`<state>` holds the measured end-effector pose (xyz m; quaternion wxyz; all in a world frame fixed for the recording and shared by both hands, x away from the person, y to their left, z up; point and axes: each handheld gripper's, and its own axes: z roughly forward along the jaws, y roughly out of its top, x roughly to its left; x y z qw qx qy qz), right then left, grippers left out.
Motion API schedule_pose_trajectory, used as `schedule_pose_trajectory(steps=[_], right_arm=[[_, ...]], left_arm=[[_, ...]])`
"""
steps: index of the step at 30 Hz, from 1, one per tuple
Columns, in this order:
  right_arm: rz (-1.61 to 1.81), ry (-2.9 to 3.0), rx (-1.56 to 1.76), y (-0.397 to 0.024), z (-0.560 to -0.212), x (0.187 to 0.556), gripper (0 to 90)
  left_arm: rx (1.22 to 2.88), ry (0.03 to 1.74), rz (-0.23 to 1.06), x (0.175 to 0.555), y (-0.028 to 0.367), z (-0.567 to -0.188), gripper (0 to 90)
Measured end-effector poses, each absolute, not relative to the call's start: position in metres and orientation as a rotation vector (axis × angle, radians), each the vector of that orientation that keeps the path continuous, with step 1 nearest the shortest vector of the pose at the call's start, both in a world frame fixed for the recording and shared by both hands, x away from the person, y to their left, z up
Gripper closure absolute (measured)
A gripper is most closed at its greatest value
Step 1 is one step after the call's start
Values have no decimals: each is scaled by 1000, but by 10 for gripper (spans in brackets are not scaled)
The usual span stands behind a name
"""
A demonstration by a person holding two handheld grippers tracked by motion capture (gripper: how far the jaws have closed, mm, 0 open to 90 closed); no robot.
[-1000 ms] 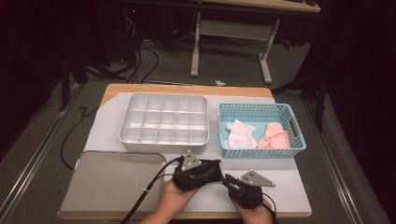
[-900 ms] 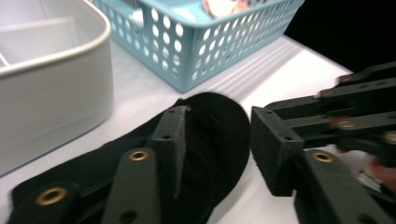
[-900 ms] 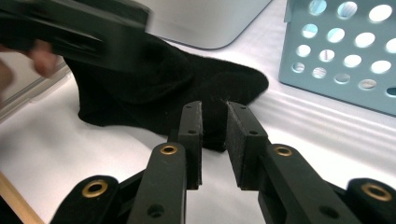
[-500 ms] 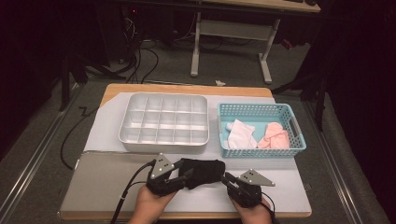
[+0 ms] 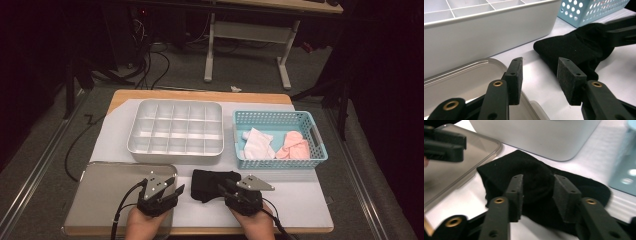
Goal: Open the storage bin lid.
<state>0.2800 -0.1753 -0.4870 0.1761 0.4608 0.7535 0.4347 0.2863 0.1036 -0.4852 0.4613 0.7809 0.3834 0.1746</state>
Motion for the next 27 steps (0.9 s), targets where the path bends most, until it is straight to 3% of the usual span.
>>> schedule_pose_trajectory(steps=[3,5,8,9,12,18,24,27], right_arm=[[1164,2150,1335,-170,-495,290,550],[1094,2178,1338,-168,-501,296,586],[1076,2189,1321,-167,-504,296,830],[1072,2181,1306,-167,-502,295,845],[1089,2148,1281,-167,-497,293,854],[1140,2100,1269,-172,-482,289,852],[1187,2050,1243,-179,-469,285,857],[1215,2000,1247,-188,-460,282,860]], left_arm=[[1928,935,427,286,102,-486,561],[1928,930,422,285,100,-486,561],[1933,902,411,281,94,-484,537],[1947,887,404,280,90,-484,511],[2001,867,358,279,73,-485,384],[2051,895,404,285,42,-490,294],[2124,895,449,288,26,-493,305],[2144,901,459,288,24,-496,408]])
